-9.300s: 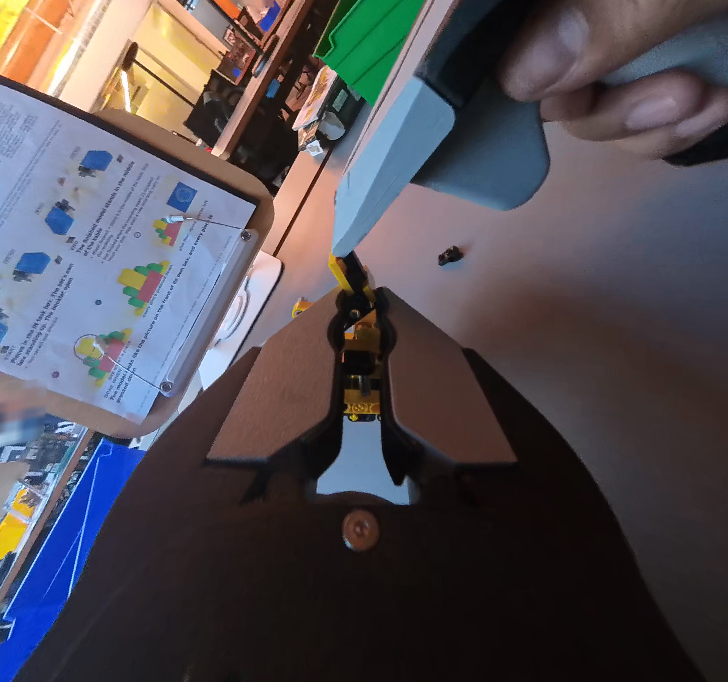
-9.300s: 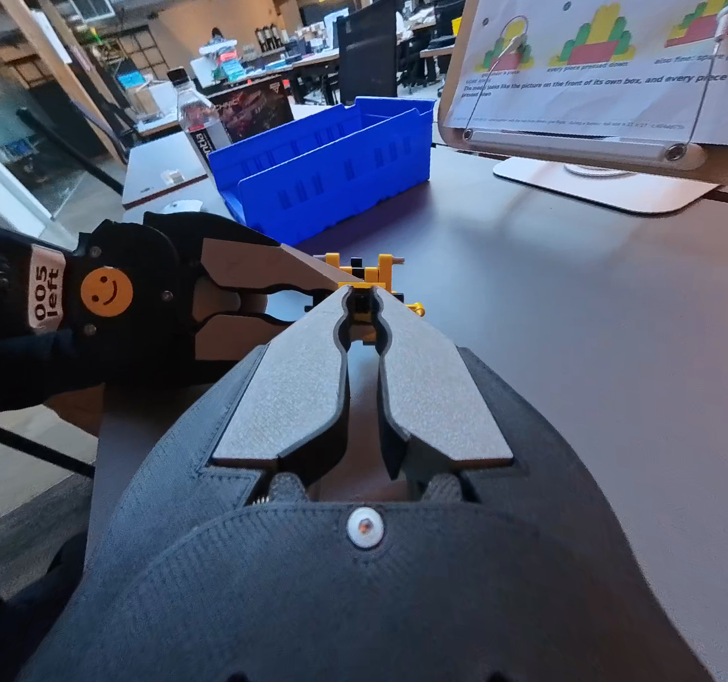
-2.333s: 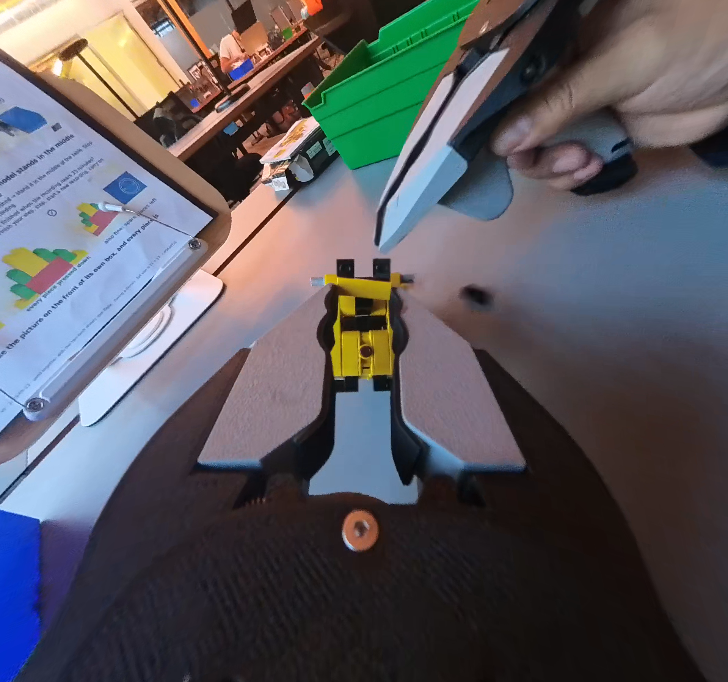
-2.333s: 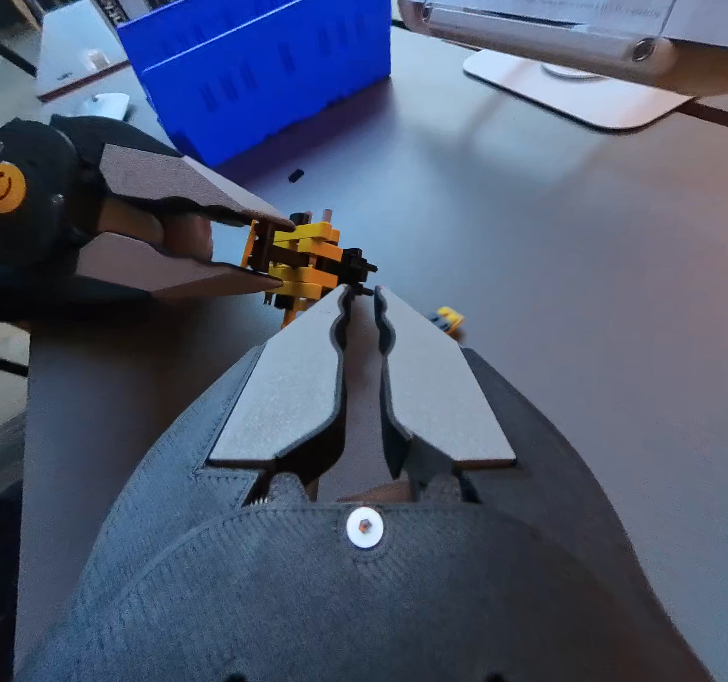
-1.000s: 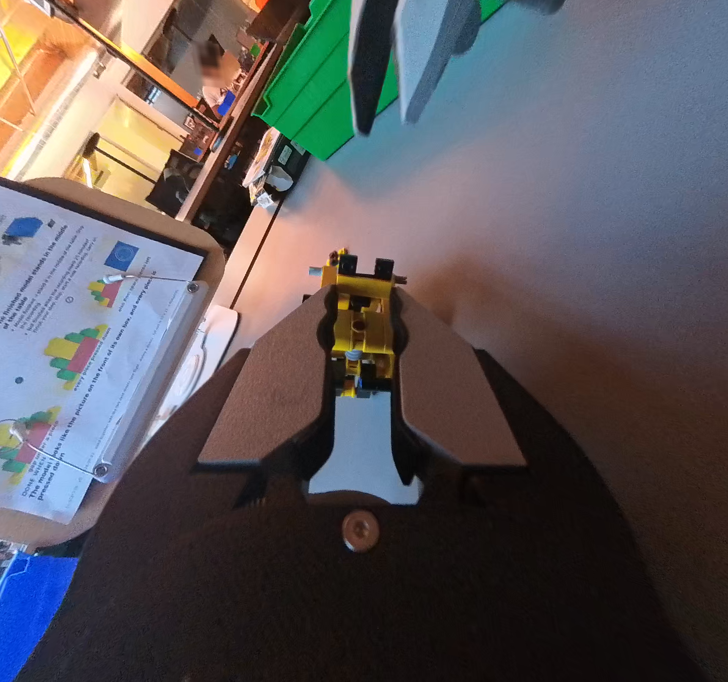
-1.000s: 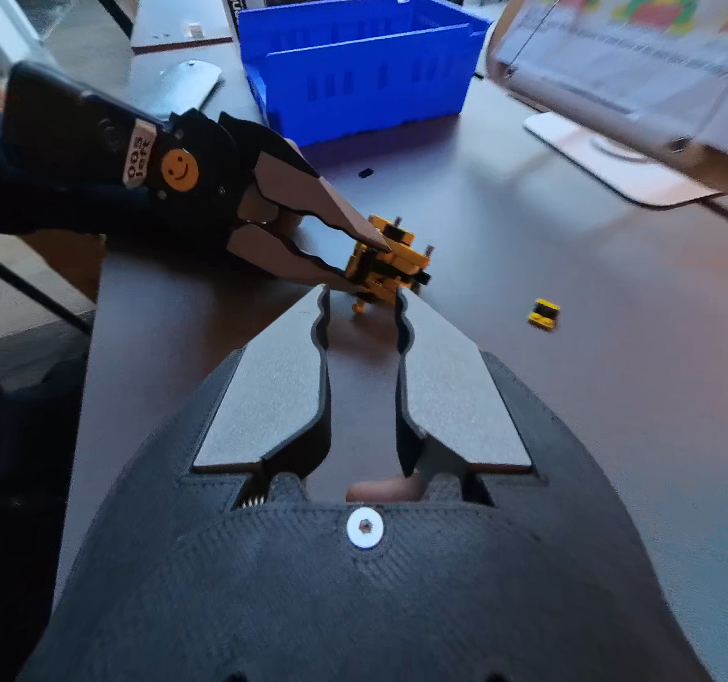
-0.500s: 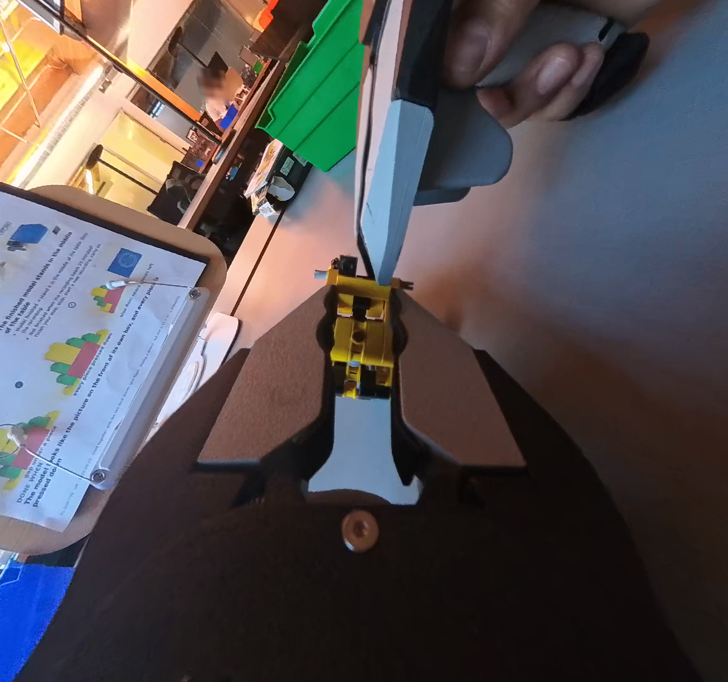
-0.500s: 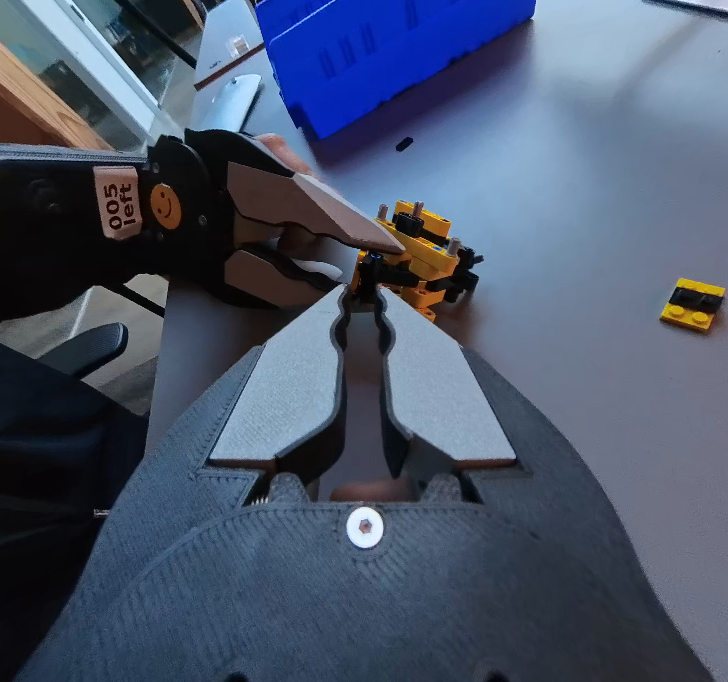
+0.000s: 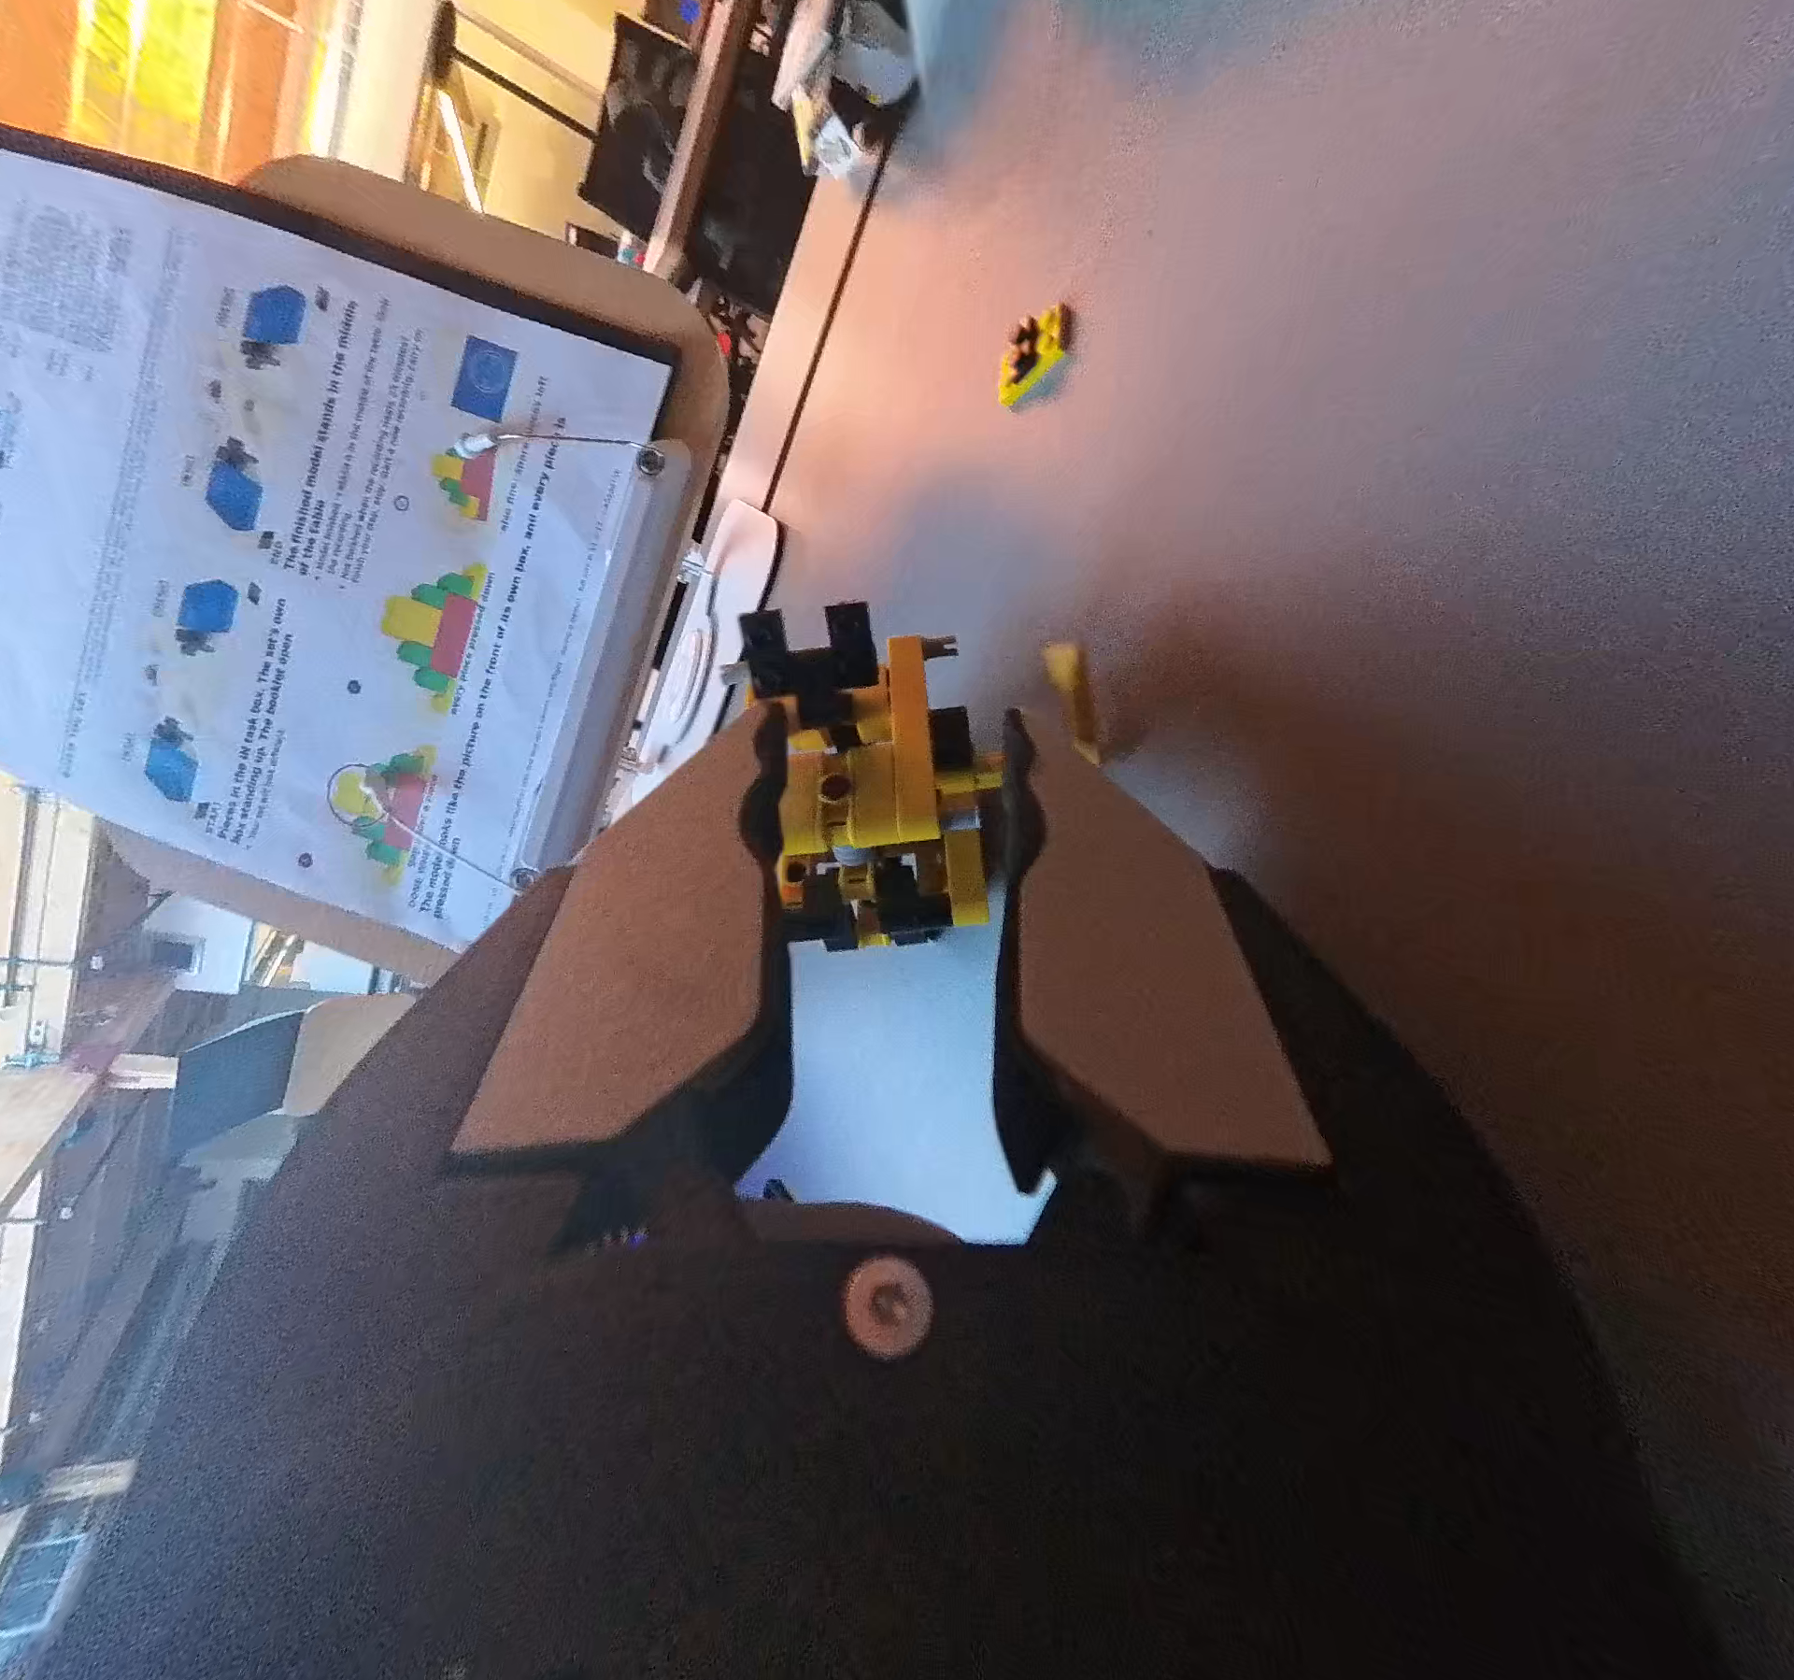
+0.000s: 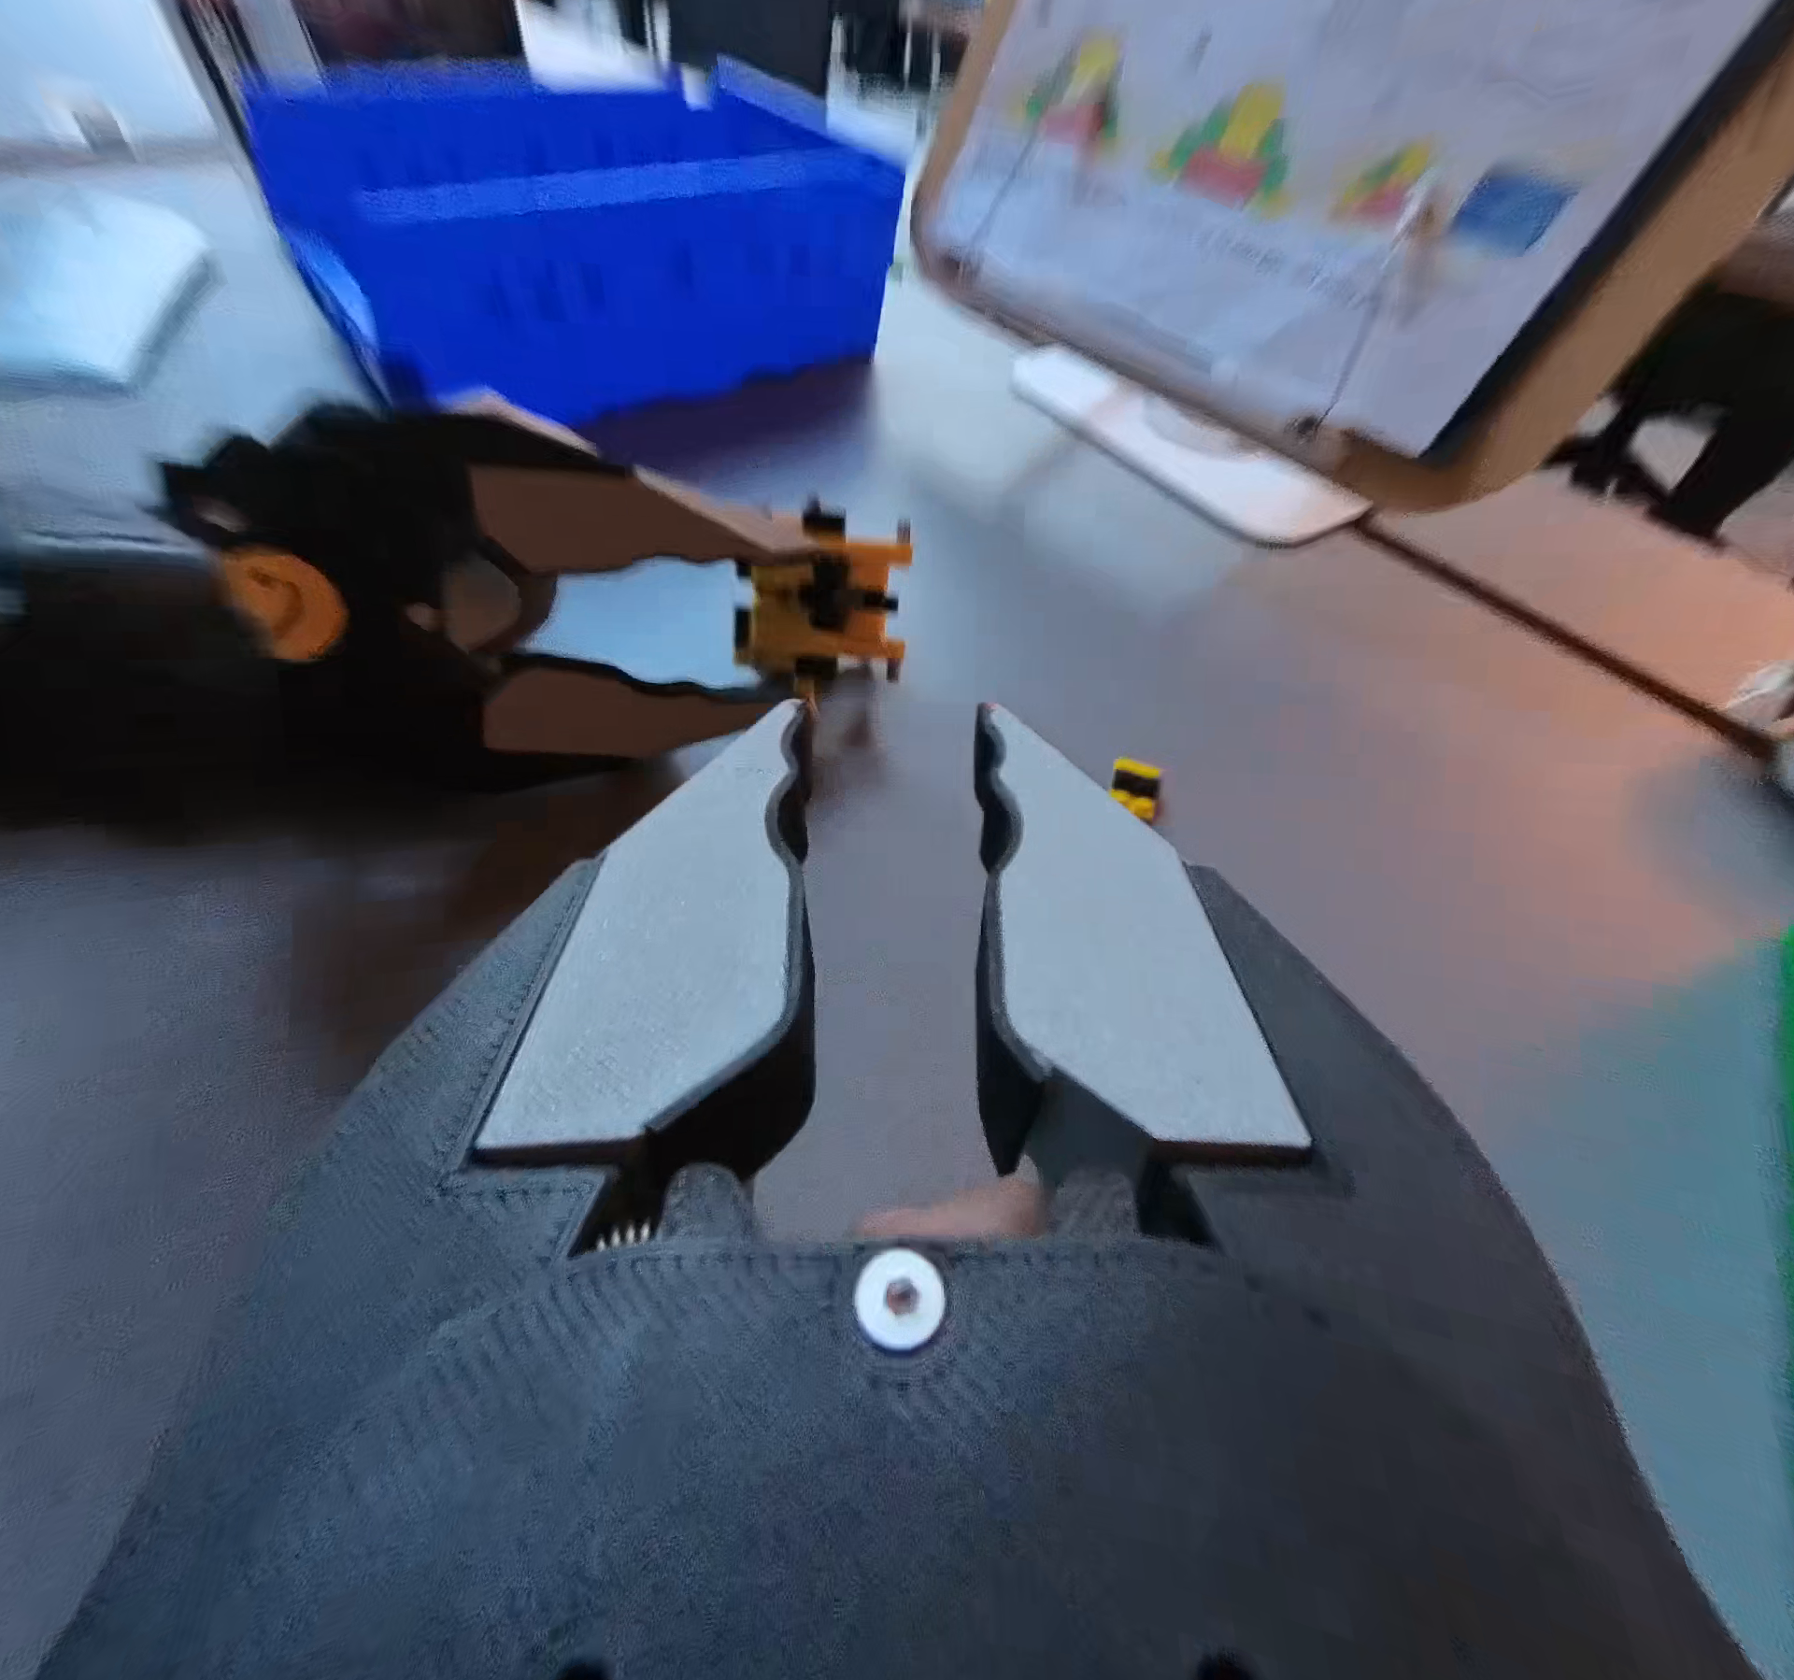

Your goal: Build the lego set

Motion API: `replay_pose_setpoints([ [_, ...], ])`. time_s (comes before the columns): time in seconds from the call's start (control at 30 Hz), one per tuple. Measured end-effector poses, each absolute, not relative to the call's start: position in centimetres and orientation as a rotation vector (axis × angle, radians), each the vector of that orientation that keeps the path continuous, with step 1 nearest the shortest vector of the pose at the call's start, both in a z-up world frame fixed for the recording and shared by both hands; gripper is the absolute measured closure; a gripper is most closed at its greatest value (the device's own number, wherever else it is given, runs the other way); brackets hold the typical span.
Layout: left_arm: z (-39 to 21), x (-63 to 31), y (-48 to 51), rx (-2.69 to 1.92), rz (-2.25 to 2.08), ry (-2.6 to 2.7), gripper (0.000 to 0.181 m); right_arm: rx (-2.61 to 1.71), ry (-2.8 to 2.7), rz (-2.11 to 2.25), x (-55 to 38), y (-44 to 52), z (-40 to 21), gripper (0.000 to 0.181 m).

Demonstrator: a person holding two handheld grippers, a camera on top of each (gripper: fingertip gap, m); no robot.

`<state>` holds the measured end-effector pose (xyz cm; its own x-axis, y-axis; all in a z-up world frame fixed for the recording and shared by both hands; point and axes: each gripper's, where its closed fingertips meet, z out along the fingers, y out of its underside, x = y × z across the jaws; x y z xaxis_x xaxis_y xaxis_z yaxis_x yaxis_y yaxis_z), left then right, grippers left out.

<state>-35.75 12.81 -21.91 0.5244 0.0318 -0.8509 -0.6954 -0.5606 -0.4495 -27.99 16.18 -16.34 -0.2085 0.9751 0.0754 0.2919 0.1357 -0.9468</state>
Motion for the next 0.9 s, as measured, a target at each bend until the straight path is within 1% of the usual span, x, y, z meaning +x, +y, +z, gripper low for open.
replay_pose_setpoints([
  [0.03, -21.4, -35.6, 12.7, -1.905, 1.105, 0.529, 0.138, -1.215, -1.575, 1.164, -26.2, 16.2, -14.5, 0.151],
  [0.1, -20.2, -35.3, 12.3, -1.846, 1.151, 0.505, 0.136, -1.128, -1.535, 1.301, -21.6, 15.1, -11.7, 0.149],
  [0.2, -19.3, -34.5, 11.3, -1.808, 1.181, 0.442, 0.137, -1.079, -1.563, 1.309, -14.0, 13.8, -11.0, 0.145],
  [0.3, -19.3, -33.6, 10.4, -1.811, 1.175, 0.377, 0.143, -1.091, -1.618, 1.250, -6.6, 12.9, -13.0, 0.143],
  [0.43, -20.4, -33.6, 9.9, -1.863, 1.201, 0.338, 0.145, -1.106, -1.679, 1.218, 2.9, 12.1, -19.0, 0.141],
  [0.57, -20.4, -34.2, 9.5, -1.858, 1.314, 0.333, 0.147, -1.276, -1.651, 0.982, 10.2, 15.6, -28.8, 0.140],
  [0.6, -20.4, -34.4, 9.4, -1.861, 1.328, 0.321, 0.147, -1.331, -1.627, 0.936, 11.9, 16.6, -31.3, 0.136],
  [0.63, -20.3, -34.5, 9.4, -1.859, 1.334, 0.310, 0.147, -1.383, -1.600, 0.909, 13.4, 17.4, -33.9, 0.137],
  [0.7, -20.4, -34.6, 9.5, -1.864, 1.345, 0.302, 0.147, -1.501, -1.510, 0.895, 16.0, 18.6, -39.9, 0.143],
  [0.73, -20.5, -34.6, 9.5, -1.870, 1.349, 0.306, 0.148, -1.587, -1.468, 0.931, 17.0, 18.6, -43.9, 0.145],
  [0.8, -20.6, -34.2, 9.9, -1.870, 1.346, 0.317, 0.151, -1.864, -1.422, 1.017, 18.3, 17.1, -54.4, 0.138],
  [0.87, -20.7, -33.2, 10.5, -1.862, 1.332, 0.358, 0.152, -2.150, -1.451, 1.052, 19.2, 13.4, -65.6, 0.142],
  [0.9, -20.9, -32.7, 10.8, -1.859, 1.331, 0.389, 0.152, -2.261, -1.465, 0.988, 19.8, 11.9, -70.8, 0.143],
])
